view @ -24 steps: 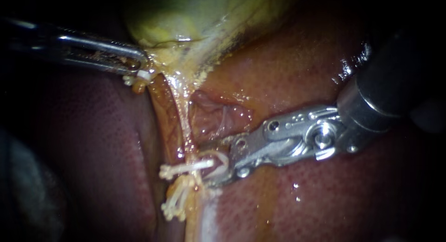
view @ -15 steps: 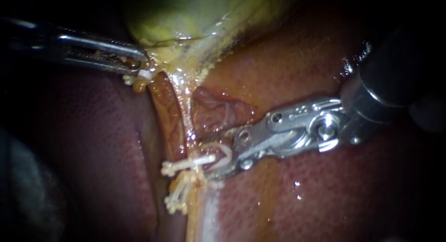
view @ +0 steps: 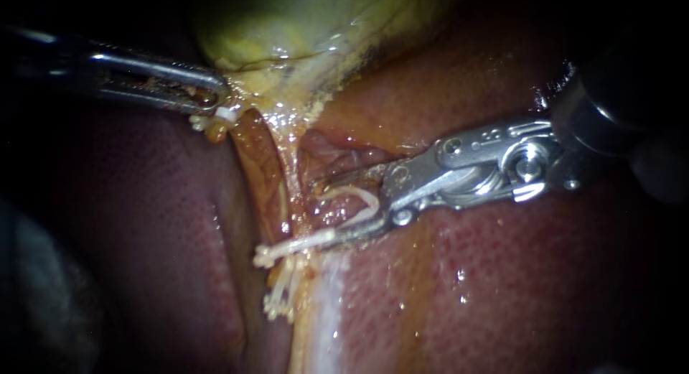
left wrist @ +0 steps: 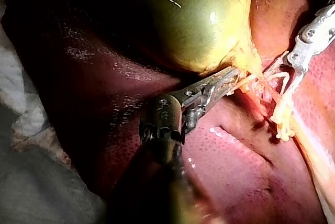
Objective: Clipping second clip right tube
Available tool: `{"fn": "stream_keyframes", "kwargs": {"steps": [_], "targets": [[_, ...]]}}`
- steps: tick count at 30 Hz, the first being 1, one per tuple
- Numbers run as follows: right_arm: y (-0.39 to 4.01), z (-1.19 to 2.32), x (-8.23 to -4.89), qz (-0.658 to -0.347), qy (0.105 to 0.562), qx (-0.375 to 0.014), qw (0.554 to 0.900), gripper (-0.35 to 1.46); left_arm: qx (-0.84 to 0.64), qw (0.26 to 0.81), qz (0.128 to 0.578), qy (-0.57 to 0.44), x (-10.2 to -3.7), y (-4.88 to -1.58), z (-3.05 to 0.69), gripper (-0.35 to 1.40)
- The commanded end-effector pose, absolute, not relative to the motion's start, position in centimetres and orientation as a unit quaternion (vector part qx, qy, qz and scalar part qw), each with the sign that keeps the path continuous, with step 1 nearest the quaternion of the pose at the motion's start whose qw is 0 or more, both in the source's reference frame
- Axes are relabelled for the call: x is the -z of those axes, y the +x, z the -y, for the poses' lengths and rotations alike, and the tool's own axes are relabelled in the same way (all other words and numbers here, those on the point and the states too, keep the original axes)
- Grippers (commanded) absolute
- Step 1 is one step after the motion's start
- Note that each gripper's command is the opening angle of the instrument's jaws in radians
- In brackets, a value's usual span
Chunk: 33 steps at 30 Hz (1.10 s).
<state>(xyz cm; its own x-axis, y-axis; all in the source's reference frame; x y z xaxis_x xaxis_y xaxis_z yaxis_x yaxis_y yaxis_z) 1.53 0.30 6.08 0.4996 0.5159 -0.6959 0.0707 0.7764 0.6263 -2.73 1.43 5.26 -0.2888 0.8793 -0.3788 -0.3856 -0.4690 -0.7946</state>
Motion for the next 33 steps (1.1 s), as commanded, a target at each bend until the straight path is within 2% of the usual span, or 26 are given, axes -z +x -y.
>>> {"fn": "stream_keyframes", "kwargs": {"steps": [1,13,25,33], "targets": [[1.52,-0.33,-6.07,-0.479,0.306,-0.137,0.811,0.46,-0.747,0.423,0.294,-0.42,-5.26,-2.73,-1.43,-0.35],[1.45,-0.41,-6.02,-0.488,0.307,-0.139,0.805,0.46,-0.747,0.423,0.294,-0.42,-5.26,-2.73,-1.43,-0.35],[1.4,-0.38,-5.98,-0.506,0.353,-0.173,0.768,0.45,-0.747,0.423,0.294,-0.42,-5.26,-2.73,-1.43,-0.35],[1.43,-0.35,-5.96,-0.51,0.367,-0.185,0.756,0.45,-0.747,0.423,0.294,-0.42,-5.26,-2.73,-1.42,-0.35]]}}
